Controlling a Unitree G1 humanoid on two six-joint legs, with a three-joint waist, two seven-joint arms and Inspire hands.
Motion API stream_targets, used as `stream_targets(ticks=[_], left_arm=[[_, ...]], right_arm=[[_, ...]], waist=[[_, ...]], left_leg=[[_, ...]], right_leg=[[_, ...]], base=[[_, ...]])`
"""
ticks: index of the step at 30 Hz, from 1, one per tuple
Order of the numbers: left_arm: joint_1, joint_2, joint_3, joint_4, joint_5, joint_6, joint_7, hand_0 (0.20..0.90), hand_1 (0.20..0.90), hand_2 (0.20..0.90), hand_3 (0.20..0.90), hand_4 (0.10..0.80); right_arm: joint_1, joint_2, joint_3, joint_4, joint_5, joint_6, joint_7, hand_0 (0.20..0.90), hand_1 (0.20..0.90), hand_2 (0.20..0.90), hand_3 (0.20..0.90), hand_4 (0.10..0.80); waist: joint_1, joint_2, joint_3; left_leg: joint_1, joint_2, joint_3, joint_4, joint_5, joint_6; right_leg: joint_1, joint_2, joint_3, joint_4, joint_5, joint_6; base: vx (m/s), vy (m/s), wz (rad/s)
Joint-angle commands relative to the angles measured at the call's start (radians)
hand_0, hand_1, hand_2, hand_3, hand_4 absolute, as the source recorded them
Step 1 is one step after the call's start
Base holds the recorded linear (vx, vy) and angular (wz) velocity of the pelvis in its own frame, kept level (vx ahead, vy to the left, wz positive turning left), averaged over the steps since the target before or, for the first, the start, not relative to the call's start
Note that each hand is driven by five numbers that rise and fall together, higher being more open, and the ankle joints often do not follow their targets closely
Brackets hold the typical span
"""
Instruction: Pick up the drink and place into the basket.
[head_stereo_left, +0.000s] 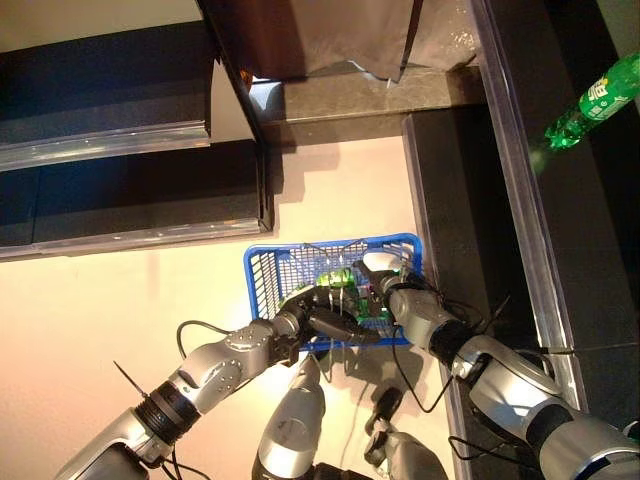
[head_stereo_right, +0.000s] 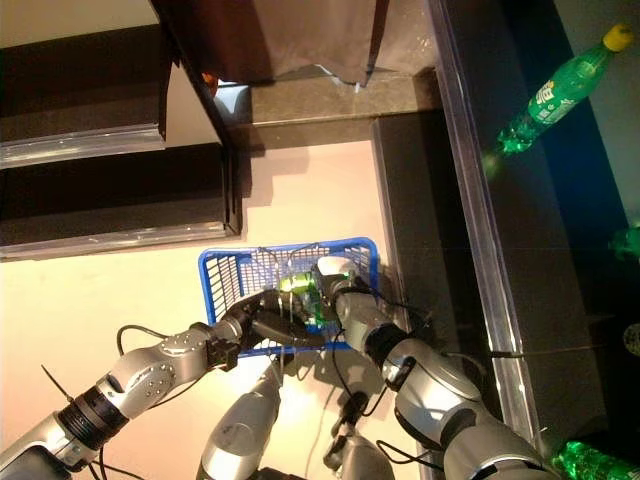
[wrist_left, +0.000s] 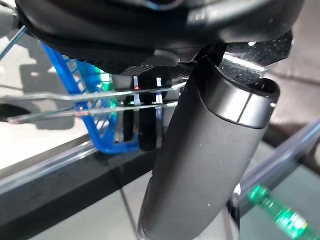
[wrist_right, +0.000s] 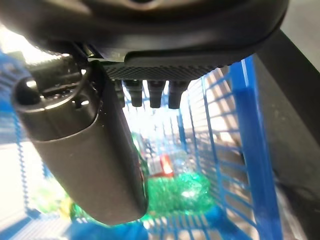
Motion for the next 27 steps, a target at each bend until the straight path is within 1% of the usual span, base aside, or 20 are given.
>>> stream_targets(ticks=[1, 4, 6, 9, 11, 13, 15, 17, 18, 20, 21, 25, 27], left_arm=[[0.041, -0.137, 0.155, -0.32, 0.012, -0.234, -0.137, 0.3, 0.3, 0.3, 0.2, 0.1], [0.119, -0.13, 0.214, -0.309, 0.082, -0.251, -0.128, 0.3, 0.3, 0.3, 0.2, 0.1], [0.197, -0.133, 0.271, -0.287, 0.142, -0.264, -0.118, 0.3, 0.3, 0.3, 0.2, 0.1], [0.277, -0.141, 0.311, -0.225, 0.177, -0.287, -0.079, 0.3, 0.3, 0.3, 0.2, 0.1], [0.327, -0.157, 0.329, -0.151, 0.216, -0.333, -0.052, 0.3, 0.3, 0.3, 0.2, 0.1], [0.341, -0.162, 0.331, -0.113, 0.226, -0.355, -0.033, 0.3, 0.3, 0.3, 0.2, 0.1], [0.366, -0.171, 0.337, -0.032, 0.243, -0.386, 0.005, 0.3, 0.3, 0.3, 0.2, 0.1], [0.378, -0.186, 0.344, 0.019, 0.229, -0.389, 0.026, 0.3, 0.3, 0.3, 0.2, 0.1], [0.385, -0.2, 0.347, 0.069, 0.253, -0.407, 0.027, 0.3, 0.3, 0.3, 0.2, 0.1], [0.396, -0.217, 0.346, 0.144, 0.253, -0.44, 0.026, 0.3, 0.3, 0.3, 0.2, 0.1], [0.396, -0.219, 0.346, 0.153, 0.254, -0.443, 0.025, 0.3, 0.3, 0.3, 0.2, 0.1], [0.395, -0.262, 0.346, 0.329, 0.28, -0.483, 0.023, 0.3, 0.3, 0.3, 0.2, 0.1], [0.39, -0.283, 0.343, 0.403, 0.283, -0.495, 0.025, 0.3, 0.3, 0.3, 0.2, 0.1]], right_arm=[[0.128, -0.028, -0.005, -0.151, 0.006, 0.018, -0.081, 0.9, 0.9, 0.9, 0.9, 0.8], [0.212, -0.071, -0.054, -0.248, 0.03, -0.002, -0.118, 0.9, 0.9, 0.9, 0.9, 0.8], [0.314, -0.099, -0.124, -0.336, 0.036, -0.036, -0.142, 0.9, 0.9, 0.9, 0.9, 0.8], [0.444, -0.123, -0.194, -0.428, 0.072, -0.077, -0.19, 0.9, 0.9, 0.9, 0.9, 0.8], [0.536, -0.131, -0.242, -0.47, 0.095, -0.135, -0.22, 0.9, 0.9, 0.9, 0.9, 0.8], [0.57, -0.138, -0.26, -0.48, 0.094, -0.166, -0.22, 0.9, 0.9, 0.9, 0.9, 0.8], [0.623, -0.154, -0.287, -0.5, 0.117, -0.207, -0.215, 0.9, 0.9, 0.9, 0.9, 0.8], [0.644, -0.157, -0.301, -0.509, 0.13, -0.212, -0.216, 0.9, 0.9, 0.9, 0.9, 0.8], [0.655, -0.155, -0.309, -0.503, 0.148, -0.224, -0.218, 0.9, 0.9, 0.9, 0.9, 0.8], [0.674, -0.15, -0.326, -0.498, 0.154, -0.242, -0.215, 0.9, 0.9, 0.9, 0.9, 0.8], [0.676, -0.149, -0.328, -0.496, 0.156, -0.245, -0.215, 0.9, 0.9, 0.9, 0.9, 0.8], [0.707, -0.128, -0.339, -0.451, 0.246, -0.253, -0.172, 0.9, 0.9, 0.9, 0.9, 0.8], [0.731, -0.112, -0.347, -0.421, 0.333, -0.248, -0.145, 0.9, 0.9, 0.9, 0.9, 0.8]], waist=[[-0.032, -0.033, -0.26], [-0.036, -0.035, -0.274], [-0.043, -0.036, -0.289], [-0.055, -0.037, -0.309], [-0.071, -0.038, -0.319], [-0.079, -0.039, -0.325], [-0.095, -0.041, -0.336], [-0.105, -0.042, -0.343], [-0.111, -0.043, -0.348], [-0.121, -0.042, -0.355], [-0.122, -0.042, -0.356], [-0.146, -0.038, -0.367], [-0.16, -0.036, -0.373]], left_leg=[[0.03, -0.002, -0.024, -0.046, -0.017, 0.037], [0.04, 0.005, -0.022, -0.048, -0.016, 0.032], [0.047, 0.01, -0.018, -0.05, -0.015, 0.029], [0.057, 0.014, -0.014, -0.054, -0.012, 0.027], [0.064, 0.019, -0.006, -0.054, -0.014, 0.024], [0.067, 0.02, -0.001, -0.054, -0.014, 0.023], [0.075, 0.026, 0.01, -0.054, -0.016, 0.02], [0.079, 0.031, 0.019, -0.054, -0.017, 0.017], [0.083, 0.035, 0.026, -0.054, -0.018, 0.014], [0.086, 0.04, 0.036, -0.054, -0.018, 0.01], [0.086, 0.041, 0.037, -0.054, -0.018, 0.009], [0.091, 0.053, 0.059, -0.054, -0.02, -0.001], [0.091, 0.059, 0.073, -0.054, -0.021, -0.004]], right_leg=[[-0.034, -0.009, 0.014, 0.037, 0.027, -0.031], [-0.019, -0.006, 0.016, 0.03, 0.025, -0.03], [-0.006, -0.002, 0.02, 0.027, 0.022, -0.028], [0.008, 0.003, 0.028, 0.023, 0.02, -0.025], [0.019, 0.008, 0.039, 0.02, 0.016, -0.024], [0.023, 0.009, 0.045, 0.019, 0.017, -0.023], [0.03, 0.013, 0.056, 0.016, 0.016, -0.023], [0.035, 0.014, 0.062, 0.011, 0.018, -0.022], [0.039, 0.015, 0.066, 0.008, 0.018, -0.023], [0.045, 0.016, 0.071, 0.004, 0.019, -0.023], [0.045, 0.016, 0.072, 0.004, 0.019, -0.023], [0.05, 0.016, 0.078, -0.001, 0.02, -0.023], [0.051, 0.013, 0.083, -0.003, 0.022, -0.022]], base=[[0.036, -0.028, -0.02], [0.029, -0.017, -0.07], [0.031, -0.013, -0.06], [0.037, -0.018, -0.05], [0.01, -0.016, -0.14], [0.0, -0.006, -0.03], [0.001, -0.013, -0.07], [0.002, -0.014, -0.21], [0.001, -0.017, -0.18], [-0.003, -0.018, -0.1], [-0.006, -0.012, -0.18], [-0.005, -0.003, -0.14], [0.0, 0.0, 0.0]])
